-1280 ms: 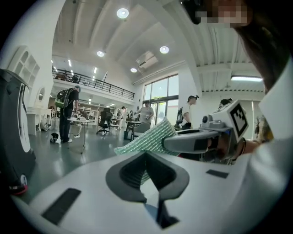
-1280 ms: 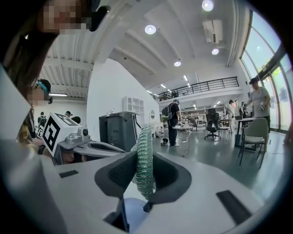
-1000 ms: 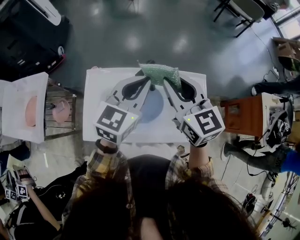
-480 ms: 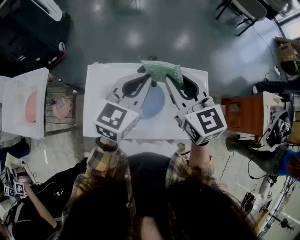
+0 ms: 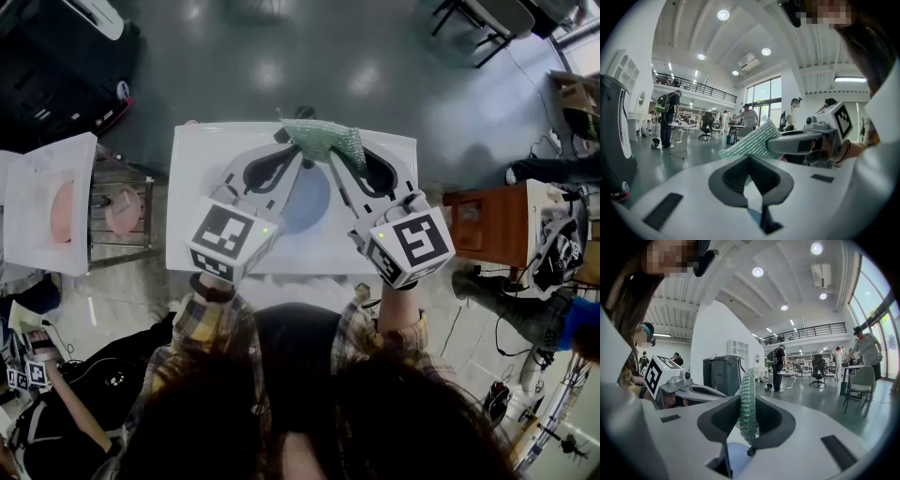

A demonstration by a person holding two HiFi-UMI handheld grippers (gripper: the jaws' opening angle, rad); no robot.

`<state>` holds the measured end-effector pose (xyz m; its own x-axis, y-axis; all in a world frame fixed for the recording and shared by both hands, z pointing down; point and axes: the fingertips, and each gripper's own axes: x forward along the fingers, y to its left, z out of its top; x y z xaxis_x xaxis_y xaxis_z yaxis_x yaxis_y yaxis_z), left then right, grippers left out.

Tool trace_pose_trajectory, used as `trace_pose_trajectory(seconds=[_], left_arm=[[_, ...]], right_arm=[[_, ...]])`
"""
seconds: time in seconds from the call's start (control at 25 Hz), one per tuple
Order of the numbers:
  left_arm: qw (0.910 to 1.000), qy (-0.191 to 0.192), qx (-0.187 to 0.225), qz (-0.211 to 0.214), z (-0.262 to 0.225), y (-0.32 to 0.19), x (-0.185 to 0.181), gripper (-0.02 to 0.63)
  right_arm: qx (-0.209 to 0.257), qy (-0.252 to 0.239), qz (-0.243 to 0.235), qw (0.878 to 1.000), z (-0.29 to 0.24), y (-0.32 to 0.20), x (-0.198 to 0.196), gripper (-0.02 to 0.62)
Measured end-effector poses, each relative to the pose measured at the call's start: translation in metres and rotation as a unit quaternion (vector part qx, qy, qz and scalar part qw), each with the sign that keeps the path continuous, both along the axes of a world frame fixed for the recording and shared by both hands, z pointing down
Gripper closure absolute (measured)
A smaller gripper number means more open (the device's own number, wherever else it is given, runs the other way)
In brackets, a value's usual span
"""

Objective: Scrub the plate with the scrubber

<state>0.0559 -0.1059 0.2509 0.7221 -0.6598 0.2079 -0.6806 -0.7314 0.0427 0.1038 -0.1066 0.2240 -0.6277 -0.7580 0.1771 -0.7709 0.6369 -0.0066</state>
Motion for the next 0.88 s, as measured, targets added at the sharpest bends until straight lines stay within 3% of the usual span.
trace_pose_trajectory(seconds=[0.4, 0.88], left_arm=[[1.0, -0.001, 0.001, -0.006, -0.0009, 0.0018, -0.0001, 0.592], [0.9999, 0.0, 0.012, -0.01, -0.0045, 0.0016, -0.0051, 0.591]], right_arm=[[-0.011, 0.0, 0.006, 1.0, 0.0, 0.0014, 0.002, 0.494], [0.008, 0.016, -0.013, 1.0, -0.0032, 0.0053, -0.0041, 0.495]])
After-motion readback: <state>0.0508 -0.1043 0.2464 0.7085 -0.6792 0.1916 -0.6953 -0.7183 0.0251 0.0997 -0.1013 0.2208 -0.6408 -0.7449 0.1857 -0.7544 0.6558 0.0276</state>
